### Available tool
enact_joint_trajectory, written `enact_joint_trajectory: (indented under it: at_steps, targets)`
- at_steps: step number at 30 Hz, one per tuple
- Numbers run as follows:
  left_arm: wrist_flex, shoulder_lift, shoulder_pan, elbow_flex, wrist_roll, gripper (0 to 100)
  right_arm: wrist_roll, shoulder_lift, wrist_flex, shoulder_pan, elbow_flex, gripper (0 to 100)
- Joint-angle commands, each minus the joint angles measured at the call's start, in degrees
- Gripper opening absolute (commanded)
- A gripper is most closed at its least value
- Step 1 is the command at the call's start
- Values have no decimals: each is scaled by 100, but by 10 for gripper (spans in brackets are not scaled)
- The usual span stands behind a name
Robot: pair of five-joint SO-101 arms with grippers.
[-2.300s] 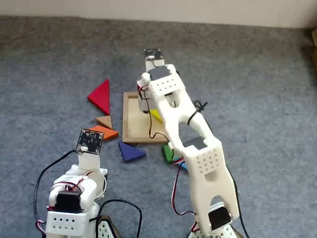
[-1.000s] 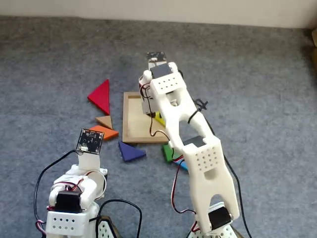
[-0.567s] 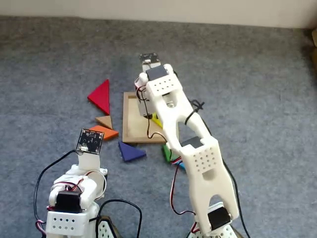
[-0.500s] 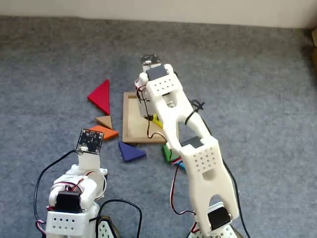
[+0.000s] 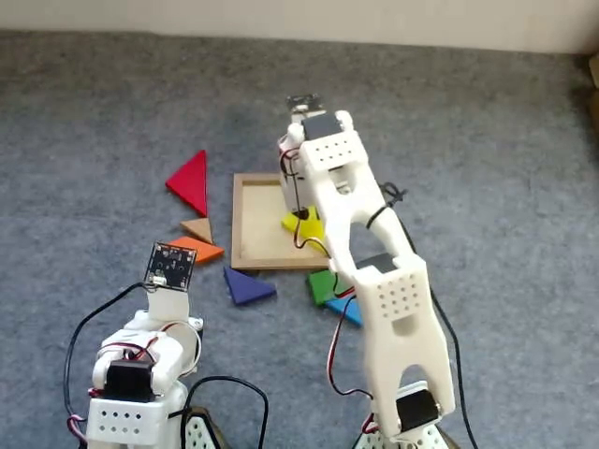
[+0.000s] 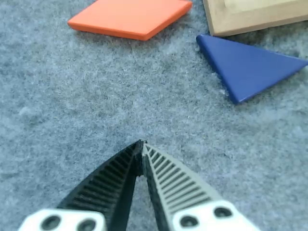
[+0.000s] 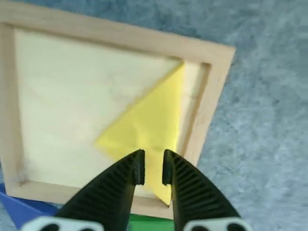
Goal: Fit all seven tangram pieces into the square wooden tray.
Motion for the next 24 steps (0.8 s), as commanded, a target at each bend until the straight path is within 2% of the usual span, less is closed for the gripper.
enact_joint_trajectory:
  at_steps: [1,7,18,24]
  targets:
    - [26,-119,-75,110,-9,5,79,-145,-92,92,-365,66]
    - [26,-119,-75,110,-9,5,88,-119,-374,-75,-303,66]
    - [26,-119,-75,110,-9,5,642,611,-409,655,-189,66]
    - [26,-119,-75,110,-9,5,642,259,338,840,-980,66]
